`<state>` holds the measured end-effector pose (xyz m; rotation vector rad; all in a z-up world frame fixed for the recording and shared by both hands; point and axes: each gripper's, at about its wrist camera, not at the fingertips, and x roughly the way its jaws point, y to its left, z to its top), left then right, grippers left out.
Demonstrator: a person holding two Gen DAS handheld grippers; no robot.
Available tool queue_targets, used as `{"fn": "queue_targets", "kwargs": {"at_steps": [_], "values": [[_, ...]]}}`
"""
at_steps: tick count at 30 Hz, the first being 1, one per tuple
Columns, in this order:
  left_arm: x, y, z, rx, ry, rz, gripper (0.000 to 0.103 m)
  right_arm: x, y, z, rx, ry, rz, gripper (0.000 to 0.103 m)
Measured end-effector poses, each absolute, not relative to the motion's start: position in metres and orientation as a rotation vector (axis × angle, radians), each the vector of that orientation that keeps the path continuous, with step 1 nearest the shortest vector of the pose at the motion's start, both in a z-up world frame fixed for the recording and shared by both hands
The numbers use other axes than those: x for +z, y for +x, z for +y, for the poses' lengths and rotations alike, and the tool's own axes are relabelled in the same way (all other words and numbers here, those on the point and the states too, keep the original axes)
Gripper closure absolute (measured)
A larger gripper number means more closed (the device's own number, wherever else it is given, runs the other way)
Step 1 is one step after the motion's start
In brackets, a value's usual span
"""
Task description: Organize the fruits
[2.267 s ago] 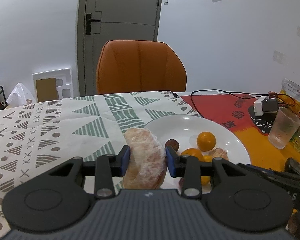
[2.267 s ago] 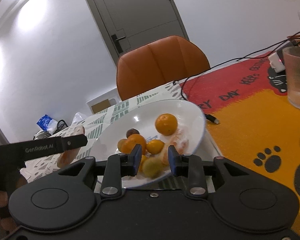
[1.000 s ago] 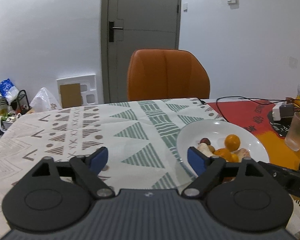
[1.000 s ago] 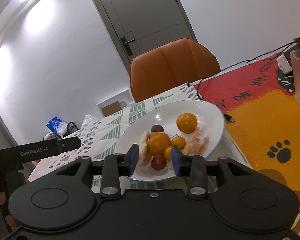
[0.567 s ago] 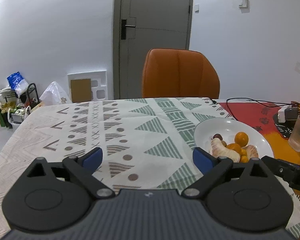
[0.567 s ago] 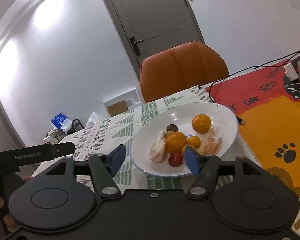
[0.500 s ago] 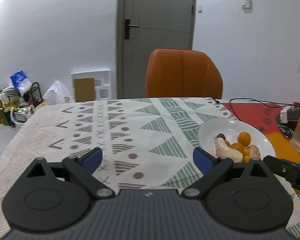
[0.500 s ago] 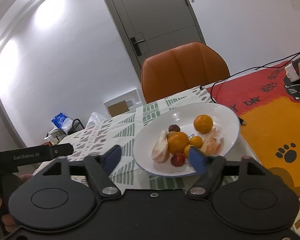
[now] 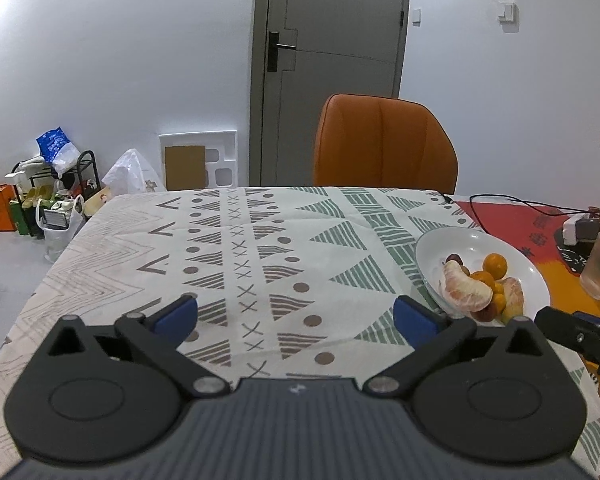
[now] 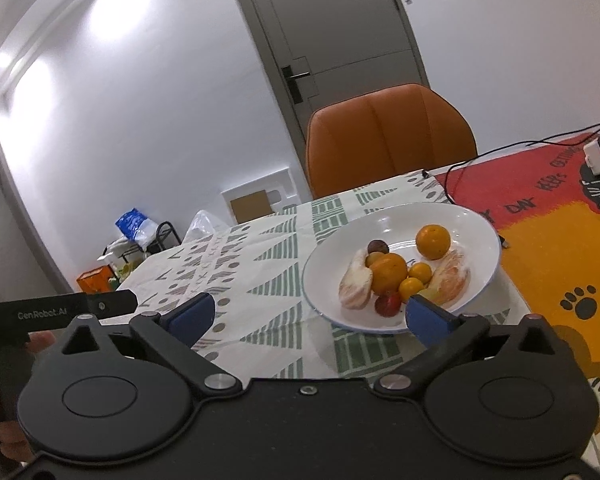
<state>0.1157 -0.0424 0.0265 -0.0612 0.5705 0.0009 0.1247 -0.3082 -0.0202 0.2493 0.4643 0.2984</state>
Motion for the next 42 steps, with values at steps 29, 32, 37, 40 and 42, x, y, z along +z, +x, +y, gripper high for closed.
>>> {"fn": "queue_targets", "kwargs": {"at_steps": [29, 32, 37, 40, 42], "values": [[0.032, 0.060, -0.006, 0.029, -0.084, 0.555, 0.000, -0.004, 0.081, -0.285, 0.392, 0.164, 0.487, 0.000], [0.031, 0.058, -0.004, 0.032, -0.094, 0.558, 0.000, -0.004, 0.081, -0.282, 0.399, 0.155, 0.494, 0.000], [0.028, 0.057, -0.002, 0.048, -0.091, 0.572, 0.000, -0.006, 0.081, -0.275, 0.416, 0.142, 0.505, 0.000], [0.026, 0.055, -0.002, 0.056, -0.080, 0.582, 0.000, -0.007, 0.080, -0.271, 0.423, 0.136, 0.508, 0.000], [0.024, 0.055, -0.002, 0.057, -0.082, 0.584, 0.000, -0.007, 0.081, -0.269, 0.424, 0.135, 0.512, 0.000]]}}
